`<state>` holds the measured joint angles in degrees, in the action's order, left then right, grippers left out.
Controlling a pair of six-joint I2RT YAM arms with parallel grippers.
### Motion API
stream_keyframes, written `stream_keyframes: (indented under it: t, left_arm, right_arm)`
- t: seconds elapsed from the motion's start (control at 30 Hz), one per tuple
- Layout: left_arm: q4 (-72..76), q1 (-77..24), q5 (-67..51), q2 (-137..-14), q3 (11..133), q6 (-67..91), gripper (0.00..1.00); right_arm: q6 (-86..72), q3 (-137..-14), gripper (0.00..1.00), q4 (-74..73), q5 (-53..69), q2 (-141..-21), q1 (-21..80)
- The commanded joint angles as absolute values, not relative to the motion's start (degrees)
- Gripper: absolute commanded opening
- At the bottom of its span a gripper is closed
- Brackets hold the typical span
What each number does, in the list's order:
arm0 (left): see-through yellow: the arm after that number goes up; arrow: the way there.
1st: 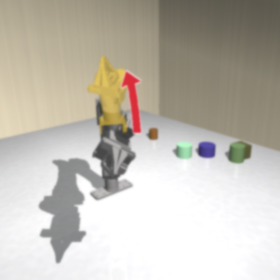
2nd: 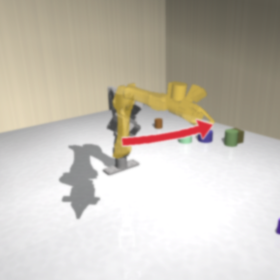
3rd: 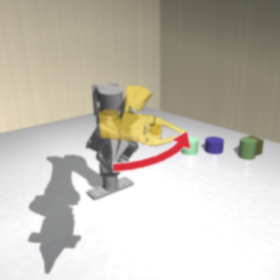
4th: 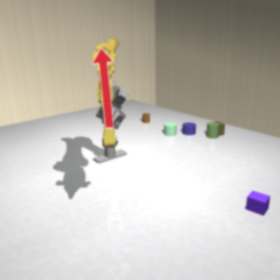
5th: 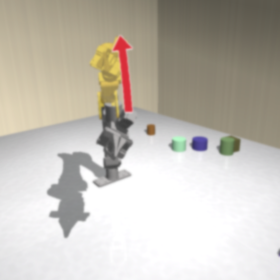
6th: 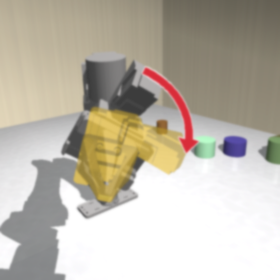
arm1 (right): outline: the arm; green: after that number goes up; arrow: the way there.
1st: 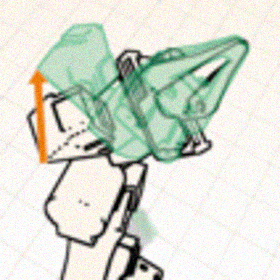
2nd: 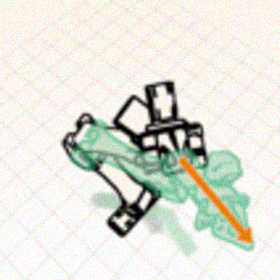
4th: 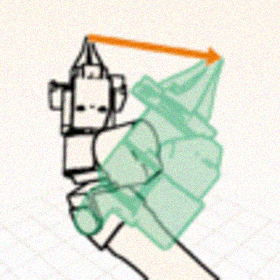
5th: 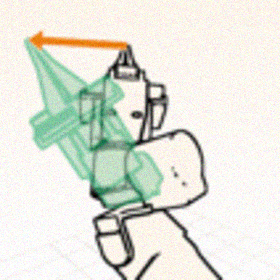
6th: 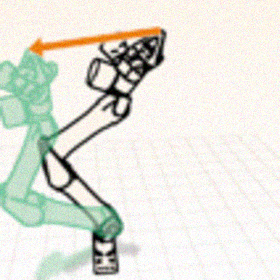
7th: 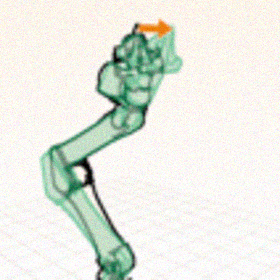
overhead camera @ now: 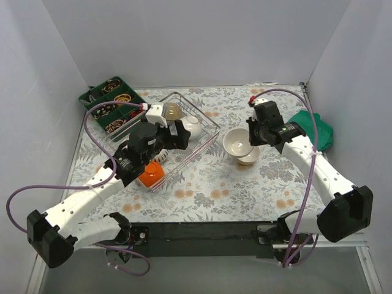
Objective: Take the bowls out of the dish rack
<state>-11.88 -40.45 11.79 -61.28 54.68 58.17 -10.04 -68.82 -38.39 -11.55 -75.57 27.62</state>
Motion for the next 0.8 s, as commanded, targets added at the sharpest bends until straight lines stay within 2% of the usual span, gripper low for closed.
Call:
stream_keyframes:
  t: [0.0,0.23,0.7,0.77]
  left_arm:
    - [-7.9,-39.9,18.2,-57.2,53.0,58.3,0.98]
    - [-7.1,-39.3,22.6,-55.4,51.9,57.9,0.98]
    - [-6.9,-38.4,22.2,-55.4,51.7,57.4,0.98]
    - [-6.9,-38.3,22.1,-55.5,51.8,57.4,0.98]
  right_arm:
    - [-11.6,-65.3,0.01,-31.6,-5.2,-72.9,21.1]
    - [-13.6,-57.5,0.01,-22.4,-1.1,-72.3,12.8]
    - [-14.6,-49.9,0.01,-9.7,2.7,-76.9,11.7]
    - [-14.4,-49.5,0.05,-9.1,2.9,-77.8,11.7]
